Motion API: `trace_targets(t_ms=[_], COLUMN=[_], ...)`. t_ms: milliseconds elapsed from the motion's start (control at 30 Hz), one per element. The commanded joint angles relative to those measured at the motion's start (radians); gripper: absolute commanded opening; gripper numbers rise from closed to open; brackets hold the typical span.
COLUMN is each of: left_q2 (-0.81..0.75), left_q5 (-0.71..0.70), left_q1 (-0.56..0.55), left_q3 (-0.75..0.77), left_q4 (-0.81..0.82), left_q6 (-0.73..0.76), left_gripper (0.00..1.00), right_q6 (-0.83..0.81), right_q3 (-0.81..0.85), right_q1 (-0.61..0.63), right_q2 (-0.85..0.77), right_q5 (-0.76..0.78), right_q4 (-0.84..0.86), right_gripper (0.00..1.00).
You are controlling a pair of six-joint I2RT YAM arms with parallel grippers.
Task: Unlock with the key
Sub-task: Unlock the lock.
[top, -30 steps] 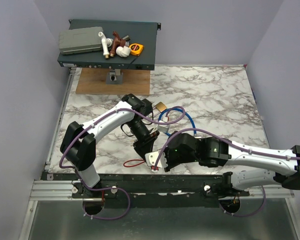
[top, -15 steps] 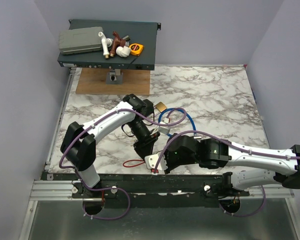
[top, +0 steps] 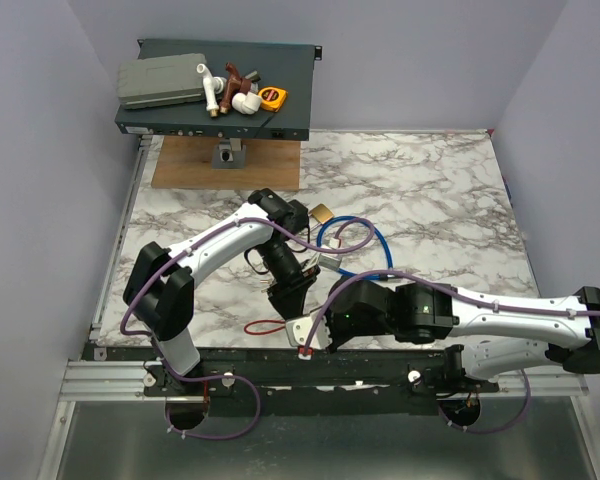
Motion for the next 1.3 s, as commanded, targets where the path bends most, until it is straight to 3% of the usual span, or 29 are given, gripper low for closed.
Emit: trace_targets(t_ms=[0,733,1267], left_q2=[0.002,-0.013,-0.105], left_q5=[0.032,0.006,0.065], left_q1=[-0.002,-0.014,0.034], left_q3=[0.029,0.035,0.044], left_q4=[-0.042,-0.040,-0.040], left_q6=[-0.003,-0.025,0.041], left_gripper=[0.00,0.00,0.00], right_q6=[-0.003,0.018,0.042], right_q3=[0.024,-0.013,-0.141], right_q1=[0.020,0.022,0.023], right_q2=[0.013,0.034,-0.079], right_q5=[0.009,0.020,0.060], right_q4=[0.037,0.114,0.253], right_gripper=[0.01,0.01,0.01])
